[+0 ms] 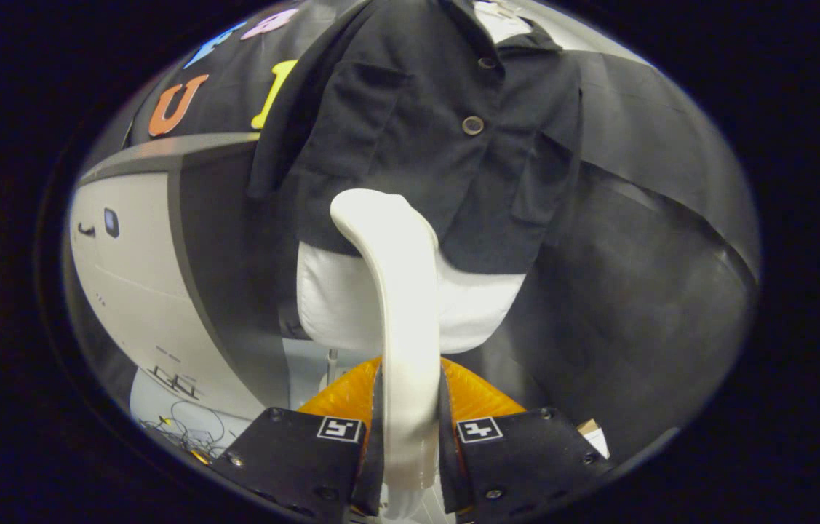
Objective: Iron the clothes twice with a garment steamer, once on the left side and once on the right side.
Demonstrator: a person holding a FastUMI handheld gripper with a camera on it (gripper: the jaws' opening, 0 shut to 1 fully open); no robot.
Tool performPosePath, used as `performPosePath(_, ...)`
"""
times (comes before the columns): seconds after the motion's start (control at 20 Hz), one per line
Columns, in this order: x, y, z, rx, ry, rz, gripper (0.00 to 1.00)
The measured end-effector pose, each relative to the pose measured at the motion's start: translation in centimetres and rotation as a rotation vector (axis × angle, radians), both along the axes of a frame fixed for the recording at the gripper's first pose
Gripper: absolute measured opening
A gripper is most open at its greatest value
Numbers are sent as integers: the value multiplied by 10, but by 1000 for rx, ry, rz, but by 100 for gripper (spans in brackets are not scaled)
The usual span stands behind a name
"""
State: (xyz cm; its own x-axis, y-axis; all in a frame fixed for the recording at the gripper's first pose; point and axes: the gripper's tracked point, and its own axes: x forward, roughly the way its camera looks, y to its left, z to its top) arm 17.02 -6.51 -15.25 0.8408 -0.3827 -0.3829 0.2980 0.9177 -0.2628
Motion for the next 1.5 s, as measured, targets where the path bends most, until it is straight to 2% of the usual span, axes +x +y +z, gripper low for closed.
performPosePath(0.2, -19, -12, 71, 43, -146, -36, 34)
performPosePath(0.5, -65, -62, 205, 41, -400, -149, 34)
performPosePath(0.7, -75, -76, 299, 2, -559, -140, 34)
performPosePath(1.05, -32, -128, 403, 11, -774, -101, 34)
performPosePath(1.25, 0, -145, 443, 5, -841, -56, 34)
performPosePath(1.5, 44, -153, 472, -11, -862, -9, 34)
